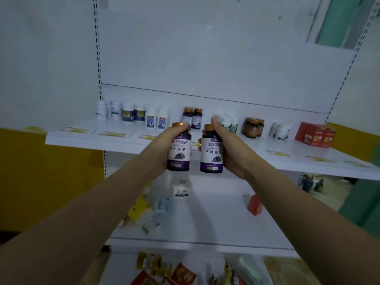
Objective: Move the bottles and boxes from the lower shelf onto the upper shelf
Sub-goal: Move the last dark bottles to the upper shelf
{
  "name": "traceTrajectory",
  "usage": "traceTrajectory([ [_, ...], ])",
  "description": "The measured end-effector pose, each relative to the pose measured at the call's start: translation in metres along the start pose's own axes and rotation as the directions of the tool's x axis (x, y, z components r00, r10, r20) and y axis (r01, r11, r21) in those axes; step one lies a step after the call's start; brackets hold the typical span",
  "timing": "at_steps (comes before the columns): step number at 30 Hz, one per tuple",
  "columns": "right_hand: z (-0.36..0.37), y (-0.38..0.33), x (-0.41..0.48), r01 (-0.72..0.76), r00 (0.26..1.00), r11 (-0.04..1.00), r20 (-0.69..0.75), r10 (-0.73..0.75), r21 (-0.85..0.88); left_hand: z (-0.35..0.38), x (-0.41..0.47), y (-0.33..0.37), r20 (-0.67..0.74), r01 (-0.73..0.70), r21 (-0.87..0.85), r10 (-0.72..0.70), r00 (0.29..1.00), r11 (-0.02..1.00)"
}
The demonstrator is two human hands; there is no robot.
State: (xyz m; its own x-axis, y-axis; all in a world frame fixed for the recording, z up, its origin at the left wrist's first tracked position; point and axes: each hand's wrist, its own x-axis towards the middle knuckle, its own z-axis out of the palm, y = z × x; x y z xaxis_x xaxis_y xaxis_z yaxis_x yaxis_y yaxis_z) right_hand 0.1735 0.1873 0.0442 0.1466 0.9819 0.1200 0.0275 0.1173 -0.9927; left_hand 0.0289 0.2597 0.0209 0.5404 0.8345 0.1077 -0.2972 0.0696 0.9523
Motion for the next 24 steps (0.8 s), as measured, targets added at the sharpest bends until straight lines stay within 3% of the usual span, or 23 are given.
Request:
traceTrajectory([
  [8, -0.005, -0.034, -0.011, 0.088, 0.995, 0.993, 0.046, -0.092, 0.084, 0.018, -0.006, 0.029, 0.066, -0.128, 0.018, 0.126, 0.990, 0.992],
  [16, -0.011, -0.039, -0.018, 0.083, 0.989, 0.985, 0.108, -0.099, 0.150, 0.019, -0.003, 0.034, 0.145, -0.022, -0.016, 0.024, 0.989, 1.000],
  [24, -0.008, -0.037, -0.009, 0.062, 0.992, 0.996, 0.108, -0.068, 0.061, 0.013, -0.002, 0.035, 0.111, 0.009, 0.045, -0.014, 0.994, 0.999],
])
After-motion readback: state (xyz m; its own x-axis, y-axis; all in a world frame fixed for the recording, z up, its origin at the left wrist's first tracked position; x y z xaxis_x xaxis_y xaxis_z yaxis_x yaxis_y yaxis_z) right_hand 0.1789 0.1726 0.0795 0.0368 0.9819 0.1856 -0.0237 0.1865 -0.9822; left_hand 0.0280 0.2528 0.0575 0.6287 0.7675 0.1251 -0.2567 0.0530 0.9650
